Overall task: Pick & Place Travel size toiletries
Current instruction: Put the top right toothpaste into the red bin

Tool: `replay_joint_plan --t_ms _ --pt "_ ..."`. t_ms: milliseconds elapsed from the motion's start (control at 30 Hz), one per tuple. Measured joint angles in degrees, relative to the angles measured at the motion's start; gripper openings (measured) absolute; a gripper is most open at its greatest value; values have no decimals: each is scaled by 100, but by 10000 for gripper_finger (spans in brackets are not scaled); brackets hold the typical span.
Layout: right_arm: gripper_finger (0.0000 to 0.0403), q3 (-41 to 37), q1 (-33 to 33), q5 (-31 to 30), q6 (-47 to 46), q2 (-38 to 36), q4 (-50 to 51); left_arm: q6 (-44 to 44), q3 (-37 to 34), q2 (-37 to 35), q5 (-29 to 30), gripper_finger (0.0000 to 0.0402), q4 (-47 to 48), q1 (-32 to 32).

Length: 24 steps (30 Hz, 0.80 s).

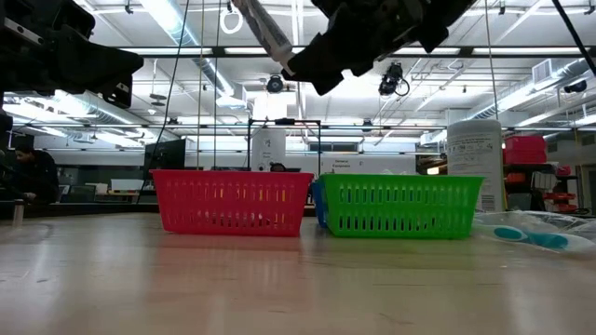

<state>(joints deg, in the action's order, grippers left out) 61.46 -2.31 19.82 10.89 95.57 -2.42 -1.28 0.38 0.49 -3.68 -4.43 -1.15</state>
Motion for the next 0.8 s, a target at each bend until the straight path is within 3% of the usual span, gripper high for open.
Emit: replay_joint_plan --t_ms 167,533,800 --pt "78 454 11 -186 -459 171 435 0 -1 -1 0 32 1 1" --pt "78 1453 17 -232 -552 753 1693 0 -2 -2 -4 32 1 -2" --pt "78 1815 35 -542 -552 1001 2014 -1 0 0 -2 32 5 -1"
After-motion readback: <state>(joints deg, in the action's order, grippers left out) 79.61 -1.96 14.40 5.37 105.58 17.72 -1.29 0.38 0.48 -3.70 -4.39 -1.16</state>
